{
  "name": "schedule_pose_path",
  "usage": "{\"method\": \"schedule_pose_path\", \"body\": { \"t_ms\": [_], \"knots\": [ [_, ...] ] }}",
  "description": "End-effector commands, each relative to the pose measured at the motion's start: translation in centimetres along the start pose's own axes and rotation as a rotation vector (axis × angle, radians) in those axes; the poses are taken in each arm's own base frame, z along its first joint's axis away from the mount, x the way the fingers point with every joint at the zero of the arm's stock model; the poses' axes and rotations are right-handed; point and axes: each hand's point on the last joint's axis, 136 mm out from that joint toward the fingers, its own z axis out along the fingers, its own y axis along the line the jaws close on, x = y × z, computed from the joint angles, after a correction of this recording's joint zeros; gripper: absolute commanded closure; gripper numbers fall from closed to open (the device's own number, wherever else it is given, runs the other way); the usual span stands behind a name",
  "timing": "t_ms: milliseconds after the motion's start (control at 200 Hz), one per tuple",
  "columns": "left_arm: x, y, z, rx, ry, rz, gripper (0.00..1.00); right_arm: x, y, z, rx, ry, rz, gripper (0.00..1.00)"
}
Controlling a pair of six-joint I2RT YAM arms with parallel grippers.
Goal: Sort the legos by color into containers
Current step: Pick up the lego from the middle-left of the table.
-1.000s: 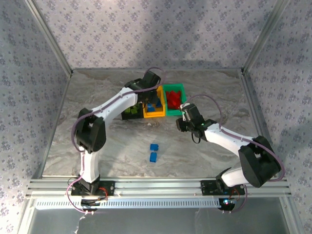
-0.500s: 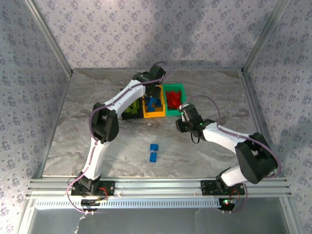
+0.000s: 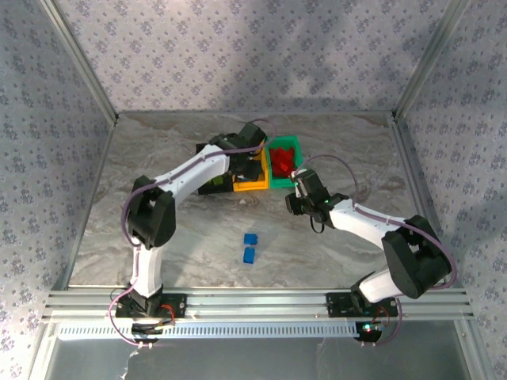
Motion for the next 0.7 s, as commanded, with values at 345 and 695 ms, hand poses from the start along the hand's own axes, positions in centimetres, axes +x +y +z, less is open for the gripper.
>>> {"method": "schedule_pose_path", "body": {
  "t_ms": [345, 695],
  "knots": [
    [11.1, -6.0, -3.2, 0.213, 0.100, 0.002, 0.42, -0.5, 0.4, 0.1, -0.005, -0.003, 0.006, 0.61],
    [20.8, -7.5, -3.4, 0.163, 0.278, 0.055, 0.42, -0.5, 0.3, 0.1, 0.001, -0.004, 0.003, 0.60]
  ]
}}
